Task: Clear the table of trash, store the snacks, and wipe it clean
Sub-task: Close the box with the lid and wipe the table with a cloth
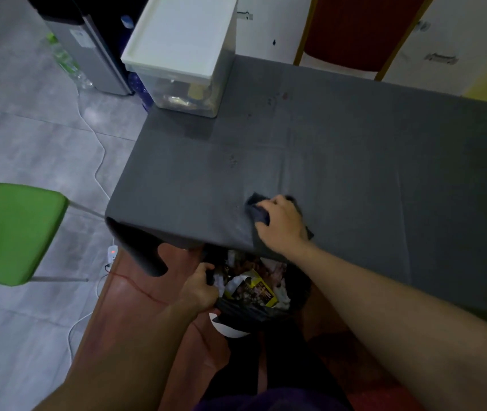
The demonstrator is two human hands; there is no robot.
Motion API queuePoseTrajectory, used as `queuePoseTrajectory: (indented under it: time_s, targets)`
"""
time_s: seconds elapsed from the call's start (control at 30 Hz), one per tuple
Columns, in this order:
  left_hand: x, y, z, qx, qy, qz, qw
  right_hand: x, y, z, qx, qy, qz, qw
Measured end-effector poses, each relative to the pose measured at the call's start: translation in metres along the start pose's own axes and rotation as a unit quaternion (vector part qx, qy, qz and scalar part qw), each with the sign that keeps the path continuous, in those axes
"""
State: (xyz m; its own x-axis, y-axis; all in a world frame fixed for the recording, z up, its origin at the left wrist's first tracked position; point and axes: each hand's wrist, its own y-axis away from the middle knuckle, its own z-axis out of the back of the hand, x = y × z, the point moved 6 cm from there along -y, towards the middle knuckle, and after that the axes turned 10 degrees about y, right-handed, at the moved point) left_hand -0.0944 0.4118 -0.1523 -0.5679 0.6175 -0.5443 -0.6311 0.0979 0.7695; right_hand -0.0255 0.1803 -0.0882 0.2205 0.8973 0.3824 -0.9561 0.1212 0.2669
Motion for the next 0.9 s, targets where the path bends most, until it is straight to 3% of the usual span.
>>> queuePoseTrajectory:
  time_s: [0.07,0.2,0.27,0.33,0.4,0.47,0.53,0.77,0.83,0.9]
  targets:
    - [0.001,0.002,0.004,0.003,0.011,0.013,1.000,0.018,0.019,-0.006,0.026,0.007,0.058,0.998]
    - [0.006,0.003,0.008,0.004,0.048,0.034,0.998,0.038,0.029,-0.014,0.151,-0.024,0.147,0.977]
    - [0.009,0.002,0.011,-0.009,0.050,0.030,0.998,0.038,0.014,-0.005,0.099,-0.063,0.126,0.985]
    - [0.011,0.002,0.015,-0.023,0.049,0.024,0.998,0.028,-0.006,0.014,-0.038,-0.102,0.032,0.994]
    - [0.014,0.002,0.019,-0.032,0.048,0.027,0.998,0.019,-0.020,0.022,-0.102,-0.103,-0.053,0.988]
    - [0.015,0.003,0.022,-0.034,0.048,0.029,0.998,0.023,-0.031,0.011,-0.040,-0.043,-0.041,0.997]
    - [0.015,0.002,0.024,-0.033,0.047,0.032,0.998,0.038,-0.028,-0.004,0.022,0.009,0.025,0.999]
    - [0.012,0.001,0.026,-0.031,0.040,0.026,0.998,0.071,0.022,-0.024,0.198,0.008,0.158,0.967]
    - [0.010,0.001,0.024,-0.028,0.029,0.024,0.999,0.065,0.022,-0.018,0.207,-0.015,0.130,0.969]
    - [0.011,0.000,0.021,-0.019,0.031,0.027,0.999,0.050,0.012,-0.005,0.140,-0.029,0.074,0.987]
